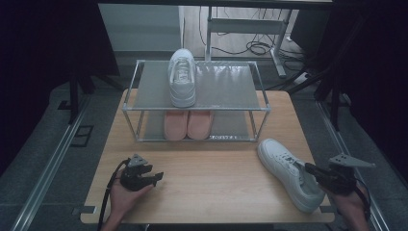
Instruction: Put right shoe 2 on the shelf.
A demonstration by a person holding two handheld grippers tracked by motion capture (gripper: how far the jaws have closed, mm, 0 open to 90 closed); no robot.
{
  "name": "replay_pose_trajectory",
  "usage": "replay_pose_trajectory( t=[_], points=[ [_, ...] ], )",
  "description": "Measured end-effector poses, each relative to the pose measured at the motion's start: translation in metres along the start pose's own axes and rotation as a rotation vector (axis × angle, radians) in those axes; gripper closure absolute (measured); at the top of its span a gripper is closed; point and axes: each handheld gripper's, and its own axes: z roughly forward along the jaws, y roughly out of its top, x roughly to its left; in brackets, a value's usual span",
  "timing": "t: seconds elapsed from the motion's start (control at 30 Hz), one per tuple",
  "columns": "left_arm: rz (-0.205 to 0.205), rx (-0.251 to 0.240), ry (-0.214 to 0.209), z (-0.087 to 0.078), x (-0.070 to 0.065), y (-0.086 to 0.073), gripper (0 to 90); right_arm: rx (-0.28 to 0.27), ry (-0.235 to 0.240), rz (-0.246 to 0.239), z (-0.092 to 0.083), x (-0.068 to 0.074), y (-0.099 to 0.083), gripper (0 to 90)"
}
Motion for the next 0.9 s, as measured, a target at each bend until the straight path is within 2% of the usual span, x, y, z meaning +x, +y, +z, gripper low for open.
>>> replay_pose_trajectory(
  t=[0.13, 0.3, 0.43, 0.67, 0.8, 0.9],
  points=[
    [-0.001, -0.004, 0.000, -0.001, 0.000, 0.000, 42.9, 0.002, -0.004, 0.009, -0.002, -0.008, -0.001, 85.1],
    [0.001, -0.004, 0.001, -0.001, 0.000, 0.001, 42.9, 0.025, -0.001, 0.006, -0.001, -0.016, -0.002, 66.4],
    [0.003, -0.001, 0.001, -0.001, 0.000, 0.001, 42.9, 0.056, 0.017, 0.003, 0.005, -0.020, -0.003, 56.3],
    [0.003, -0.008, 0.003, -0.003, 0.001, 0.001, 42.9, 0.113, 0.005, -0.024, 0.023, -0.022, -0.001, 53.6],
    [0.003, -0.007, 0.002, -0.002, 0.001, 0.001, 42.9, 0.132, 0.021, -0.021, 0.032, -0.025, 0.001, 52.4],
    [0.005, -0.005, 0.002, -0.002, 0.000, 0.001, 42.8, 0.159, 0.008, -0.047, 0.039, -0.022, 0.003, 53.1]
  ],
)
